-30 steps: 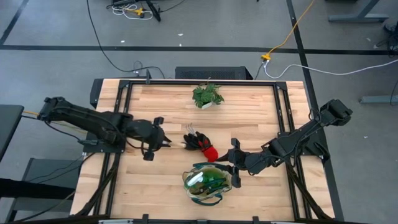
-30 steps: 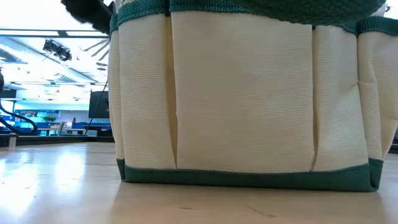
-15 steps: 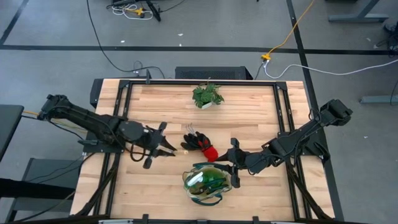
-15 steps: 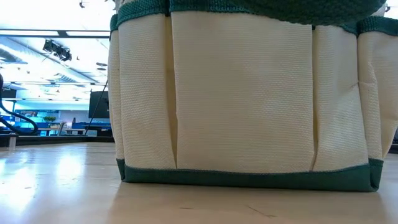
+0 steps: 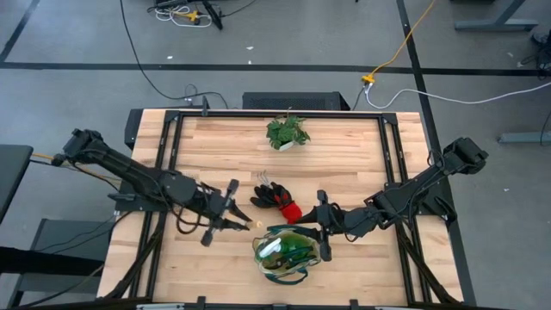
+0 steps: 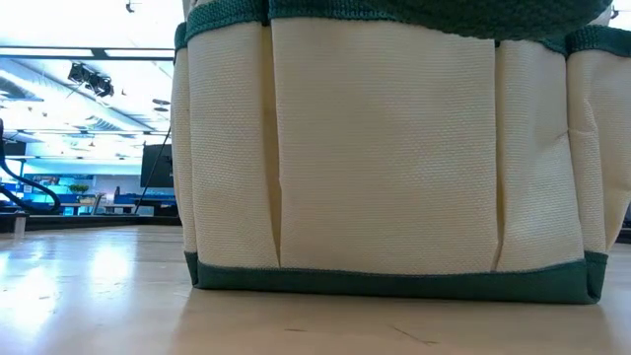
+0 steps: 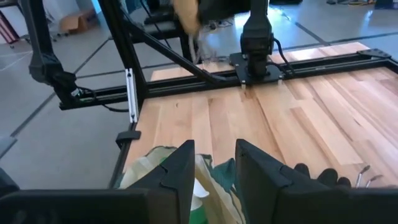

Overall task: Pick & Place Garden tools in Gardening bag
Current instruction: Put the left brown hand rake into the gray gardening bag

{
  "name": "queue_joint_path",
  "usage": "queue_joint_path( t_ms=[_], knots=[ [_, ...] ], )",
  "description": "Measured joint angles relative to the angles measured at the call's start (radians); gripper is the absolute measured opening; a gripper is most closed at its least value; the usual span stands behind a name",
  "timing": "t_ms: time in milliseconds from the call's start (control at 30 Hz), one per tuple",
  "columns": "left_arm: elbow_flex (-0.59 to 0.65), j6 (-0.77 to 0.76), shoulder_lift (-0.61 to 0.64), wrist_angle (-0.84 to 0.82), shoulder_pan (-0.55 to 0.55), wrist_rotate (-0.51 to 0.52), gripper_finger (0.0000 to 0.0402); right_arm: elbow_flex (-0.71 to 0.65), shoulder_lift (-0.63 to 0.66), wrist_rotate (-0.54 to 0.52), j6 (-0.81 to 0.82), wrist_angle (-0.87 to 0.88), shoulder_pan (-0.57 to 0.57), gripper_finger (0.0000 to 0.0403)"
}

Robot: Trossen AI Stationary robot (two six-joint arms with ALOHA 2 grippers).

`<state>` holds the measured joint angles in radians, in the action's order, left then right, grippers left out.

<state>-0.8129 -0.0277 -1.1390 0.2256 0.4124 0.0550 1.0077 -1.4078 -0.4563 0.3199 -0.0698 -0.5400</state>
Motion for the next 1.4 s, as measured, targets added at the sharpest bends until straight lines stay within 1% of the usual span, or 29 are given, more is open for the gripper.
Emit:
queue_joint_path(
  t_ms=[200, 367, 533, 700, 800, 1100, 1200, 1300, 1400],
  knots=[
    [0.000, 0.021, -0.116, 0.159, 0.013, -0.014, 0.0066, 0.000, 0.000, 0.007, -0.013, -0.014, 0.000, 0.0116],
    [0.000, 0.021, -0.188, 0.274, 0.013, -0.023, 0.0066, 0.000, 0.000, 0.072, -0.026, -0.049, 0.000, 0.0116],
    [0.000, 0.024, -0.247, 0.379, 0.010, -0.022, 0.0066, 0.000, 0.000, 0.073, -0.071, -0.079, 0.000, 0.0116],
    [0.000, 0.024, -0.288, 0.402, -0.005, 0.019, 0.0066, 0.000, -0.009, 0.083, -0.146, -0.170, 0.000, 0.0116],
    [0.000, 0.024, -0.301, 0.417, -0.016, 0.020, 0.0066, 0.000, -0.025, 0.083, -0.185, -0.225, 0.000, 0.0121],
    [0.000, 0.040, -0.302, 0.430, -0.023, 0.023, 0.0066, 0.000, -0.073, 0.072, -0.269, -0.343, 0.028, 0.0173],
    [0.000, 0.040, -0.302, 0.430, -0.023, 0.034, 0.0066, 0.000, -0.083, 0.084, -0.280, -0.390, 0.044, 0.0190],
    [0.000, 0.048, -0.302, 0.429, -0.023, 0.056, 0.0066, 0.000, -0.102, 0.091, -0.298, -0.437, 0.053, 0.0199],
    [0.000, 0.066, -0.302, 0.428, -0.023, 0.071, 0.0066, 0.000, -0.119, 0.091, -0.332, -0.479, 0.053, 0.0201]
  ],
)
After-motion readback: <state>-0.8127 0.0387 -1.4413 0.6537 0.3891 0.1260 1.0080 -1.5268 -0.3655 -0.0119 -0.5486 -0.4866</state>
